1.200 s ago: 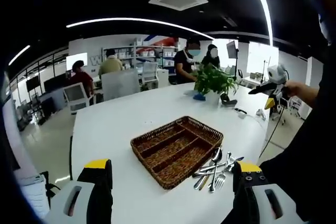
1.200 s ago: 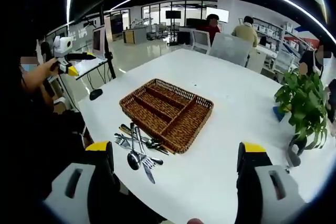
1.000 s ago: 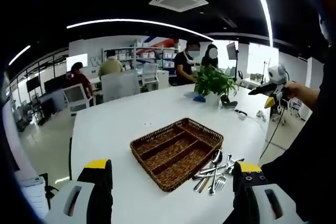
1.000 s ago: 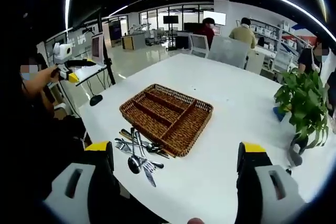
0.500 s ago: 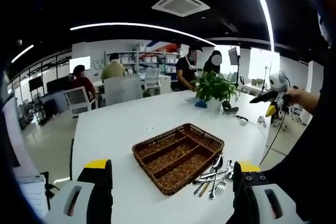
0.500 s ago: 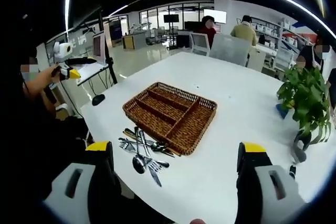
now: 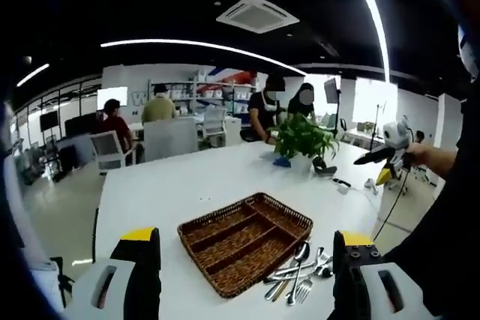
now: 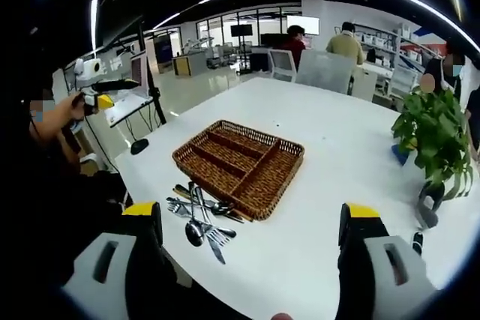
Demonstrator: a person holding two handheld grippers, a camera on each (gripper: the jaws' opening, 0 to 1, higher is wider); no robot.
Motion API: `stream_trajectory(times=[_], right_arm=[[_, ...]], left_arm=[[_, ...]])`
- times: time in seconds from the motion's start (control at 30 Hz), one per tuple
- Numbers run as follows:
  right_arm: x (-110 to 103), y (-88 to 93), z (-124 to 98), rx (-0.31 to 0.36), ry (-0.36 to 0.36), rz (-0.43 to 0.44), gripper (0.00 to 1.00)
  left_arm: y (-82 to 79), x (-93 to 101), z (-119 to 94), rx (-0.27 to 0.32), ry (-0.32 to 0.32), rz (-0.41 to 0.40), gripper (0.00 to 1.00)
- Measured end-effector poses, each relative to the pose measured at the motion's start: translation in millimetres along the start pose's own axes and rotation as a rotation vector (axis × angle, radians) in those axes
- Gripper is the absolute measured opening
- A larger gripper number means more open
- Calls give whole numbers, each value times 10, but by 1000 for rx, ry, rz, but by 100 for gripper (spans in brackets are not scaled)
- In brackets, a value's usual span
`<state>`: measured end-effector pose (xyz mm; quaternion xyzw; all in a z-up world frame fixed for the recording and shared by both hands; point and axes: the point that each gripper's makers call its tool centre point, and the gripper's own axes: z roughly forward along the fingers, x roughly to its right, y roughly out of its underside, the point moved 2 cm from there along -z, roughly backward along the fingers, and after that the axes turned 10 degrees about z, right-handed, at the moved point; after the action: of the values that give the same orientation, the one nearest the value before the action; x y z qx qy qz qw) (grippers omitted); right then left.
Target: Arrange the knives, forks, and spoons in their matching storage slots by inserting each utensil handle-first until every utensil is classified and aligned in the correct compartment
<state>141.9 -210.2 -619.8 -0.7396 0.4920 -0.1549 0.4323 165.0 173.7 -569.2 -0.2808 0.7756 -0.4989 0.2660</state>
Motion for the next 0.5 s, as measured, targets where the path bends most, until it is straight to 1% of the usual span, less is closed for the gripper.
stream_trajectory(times=[0.13, 0.17, 0.2, 0.23, 0.27, 0.33, 0.37, 0.47, 0.5], right_arm=[[51, -7, -21, 5, -34, -10, 99], [97, -2, -19, 4, -42, -10, 99], [128, -1, -15, 5, -44, -9, 99], [159, -22, -26, 9, -53, -8, 99], [164, -33, -30, 10, -66, -7, 99], [110, -79, -23, 28, -130, -15, 99], [123, -76, -15, 23, -132, -30, 99], [146, -58, -2, -8, -116, -58, 99], [146, -75, 7, -26, -91, -88, 99]], left_arm=[[-105, 160, 25, -3, -24, -15, 100], [-114, 214, 42, -23, -36, -9, 100], [-118, 249, 50, -41, -44, 0, 100], [-137, 293, 52, -65, -59, 31, 100], [-160, 316, 54, -70, -69, 50, 100], [-202, 373, 59, -84, -73, 75, 100], [-213, 377, 65, -71, -78, 96, 100], [-187, 363, 83, -76, -74, 84, 100], [-145, 359, 105, -90, -60, 74, 100]])
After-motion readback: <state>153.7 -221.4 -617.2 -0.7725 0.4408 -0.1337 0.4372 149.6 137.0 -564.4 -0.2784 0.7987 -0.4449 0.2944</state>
